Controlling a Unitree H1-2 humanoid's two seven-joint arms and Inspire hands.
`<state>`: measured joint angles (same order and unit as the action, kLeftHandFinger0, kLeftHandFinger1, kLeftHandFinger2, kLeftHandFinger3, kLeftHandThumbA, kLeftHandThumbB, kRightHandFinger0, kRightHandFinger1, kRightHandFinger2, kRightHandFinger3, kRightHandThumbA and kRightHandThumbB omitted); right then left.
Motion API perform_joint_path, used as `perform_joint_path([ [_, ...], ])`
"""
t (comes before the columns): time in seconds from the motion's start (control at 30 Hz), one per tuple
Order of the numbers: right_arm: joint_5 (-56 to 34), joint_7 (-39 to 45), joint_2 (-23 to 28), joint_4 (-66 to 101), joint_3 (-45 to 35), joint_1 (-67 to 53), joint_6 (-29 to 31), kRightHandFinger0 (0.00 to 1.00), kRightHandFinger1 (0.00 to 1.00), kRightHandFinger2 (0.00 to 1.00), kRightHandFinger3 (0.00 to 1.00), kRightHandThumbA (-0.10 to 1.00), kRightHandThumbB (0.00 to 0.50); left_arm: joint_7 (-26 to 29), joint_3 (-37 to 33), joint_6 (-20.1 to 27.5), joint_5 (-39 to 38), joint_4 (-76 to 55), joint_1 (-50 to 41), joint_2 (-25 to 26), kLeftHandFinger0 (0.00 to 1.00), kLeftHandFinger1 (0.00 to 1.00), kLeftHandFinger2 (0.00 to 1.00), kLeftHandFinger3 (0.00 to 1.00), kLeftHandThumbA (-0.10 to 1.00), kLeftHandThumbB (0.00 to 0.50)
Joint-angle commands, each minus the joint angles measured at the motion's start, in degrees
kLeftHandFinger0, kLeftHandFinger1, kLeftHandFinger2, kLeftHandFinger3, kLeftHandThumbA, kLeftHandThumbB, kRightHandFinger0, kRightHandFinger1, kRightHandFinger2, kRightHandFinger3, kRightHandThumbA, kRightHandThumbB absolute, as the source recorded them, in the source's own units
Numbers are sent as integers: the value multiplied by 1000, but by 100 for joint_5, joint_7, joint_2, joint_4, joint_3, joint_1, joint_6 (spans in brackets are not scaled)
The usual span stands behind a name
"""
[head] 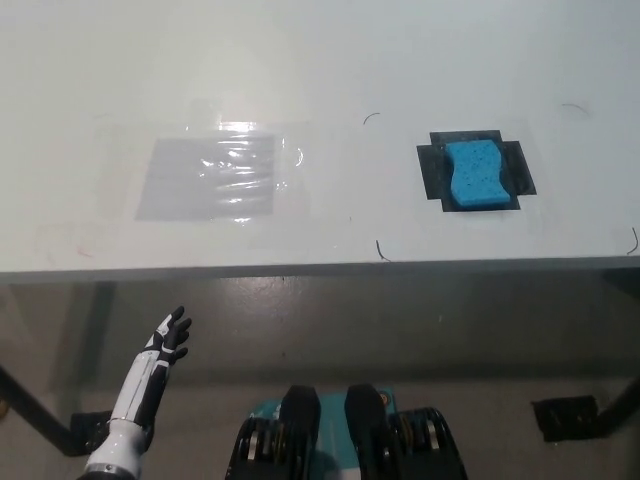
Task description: A soft sponge is kept on the balc marked spot on the table infront of the robot and it uses its right hand fist to press down on it and drrags it across the table in a back and forth manner twice to clean it
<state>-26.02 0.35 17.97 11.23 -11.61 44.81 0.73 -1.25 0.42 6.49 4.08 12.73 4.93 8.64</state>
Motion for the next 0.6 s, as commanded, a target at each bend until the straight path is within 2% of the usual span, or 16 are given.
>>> perform_joint_path([
  [0.0, -384, -209, -43, -2137, -143, 2018, -803, 0, 0, 0, 0, 1000, 122, -70, -20, 346, 32, -166, 125, 131, 1000, 1000, 1000, 1000, 1000, 73],
  [0.07, -155, -200, -127, -3002, -96, 2419, -566, 0, 0, 0, 0, 1000, 147, -64, -23, 331, 60, -197, 113, 144, 1000, 1000, 1000, 1000, 1000, 81],
  [0.2, 632, -362, -220, -4377, 254, 2967, -34, 0, 0, 0, 0, 1000, 112, -51, -31, 355, 78, -190, 81, 133, 1000, 1000, 1000, 1000, 1000, 80],
  [0.27, 770, -379, -310, -5068, 337, 3202, 286, 0, 0, 0, 0, 1000, 111, -66, -41, 381, 80, -192, 77, 145, 1000, 1000, 1000, 1000, 1000, 92],
  [0.37, 907, -474, -446, -6048, 411, 3451, 735, 0, 0, 0, 0, 1000, 98, -60, -53, 392, 99, -181, 59, 137, 1000, 1000, 1000, 1000, 1000, 75],
  [0.53, 1002, -813, -639, -7414, 450, 3685, 978, 0, 0, 0, 0, 1000, 109, -93, -73, 329, 87, -248, 17, 127, 1000, 1000, 1000, 1000, 1000, 67],
  [0.57, 993, -794, -664, -7648, 459, 3684, 984, 0, 0, 34, 37, 1000, 118, -97, -77, 313, 97, -275, 11, 134, 1000, 1000, 1000, 1000, 1000, 71],
])
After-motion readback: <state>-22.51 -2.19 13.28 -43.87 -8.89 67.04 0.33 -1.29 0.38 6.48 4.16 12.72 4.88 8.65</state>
